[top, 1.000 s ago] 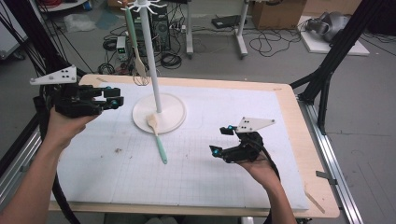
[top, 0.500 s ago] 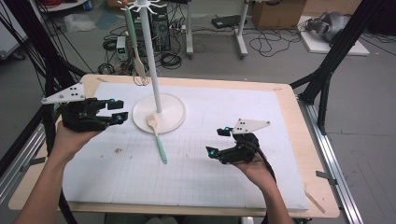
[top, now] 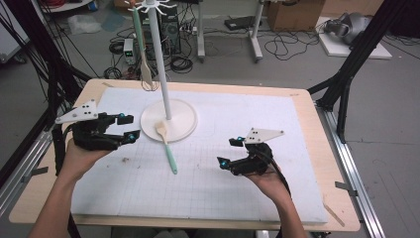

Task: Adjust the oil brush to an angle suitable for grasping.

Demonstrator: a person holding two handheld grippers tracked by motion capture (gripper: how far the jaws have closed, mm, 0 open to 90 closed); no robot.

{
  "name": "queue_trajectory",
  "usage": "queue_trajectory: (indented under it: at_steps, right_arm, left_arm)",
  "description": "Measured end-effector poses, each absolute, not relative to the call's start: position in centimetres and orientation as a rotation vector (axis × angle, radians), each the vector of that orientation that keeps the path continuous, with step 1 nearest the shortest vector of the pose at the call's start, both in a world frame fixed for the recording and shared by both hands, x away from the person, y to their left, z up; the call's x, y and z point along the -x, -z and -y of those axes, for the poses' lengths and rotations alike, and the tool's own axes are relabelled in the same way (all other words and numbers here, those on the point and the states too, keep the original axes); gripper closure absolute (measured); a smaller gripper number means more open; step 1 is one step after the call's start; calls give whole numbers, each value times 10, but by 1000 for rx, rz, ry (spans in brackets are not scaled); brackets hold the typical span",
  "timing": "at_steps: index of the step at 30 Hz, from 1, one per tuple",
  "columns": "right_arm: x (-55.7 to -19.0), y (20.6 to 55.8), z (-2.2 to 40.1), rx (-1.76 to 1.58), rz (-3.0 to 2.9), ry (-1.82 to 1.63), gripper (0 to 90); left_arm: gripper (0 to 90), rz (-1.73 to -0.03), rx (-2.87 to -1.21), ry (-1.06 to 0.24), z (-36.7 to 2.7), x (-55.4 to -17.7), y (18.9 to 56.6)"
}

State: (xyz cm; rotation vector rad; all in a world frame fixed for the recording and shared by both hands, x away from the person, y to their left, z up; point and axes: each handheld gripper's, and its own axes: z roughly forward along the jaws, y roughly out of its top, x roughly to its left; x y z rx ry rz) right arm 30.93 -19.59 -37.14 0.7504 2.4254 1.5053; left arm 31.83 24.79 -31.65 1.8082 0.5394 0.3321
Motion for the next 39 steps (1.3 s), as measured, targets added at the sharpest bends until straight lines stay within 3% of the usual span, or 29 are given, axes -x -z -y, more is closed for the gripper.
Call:
queue_trajectory:
  at_steps: [13,39]
  right_arm:
    - [-312,374,186,-758,-2447,-1496,195]
    - [-318,373,168,-760,-2458,-1493,196]
  left_arm:
    - [320,-534,-1824,-340,-244,-313,337]
    - [320,-538,-1819,-358,-250,-310,351]
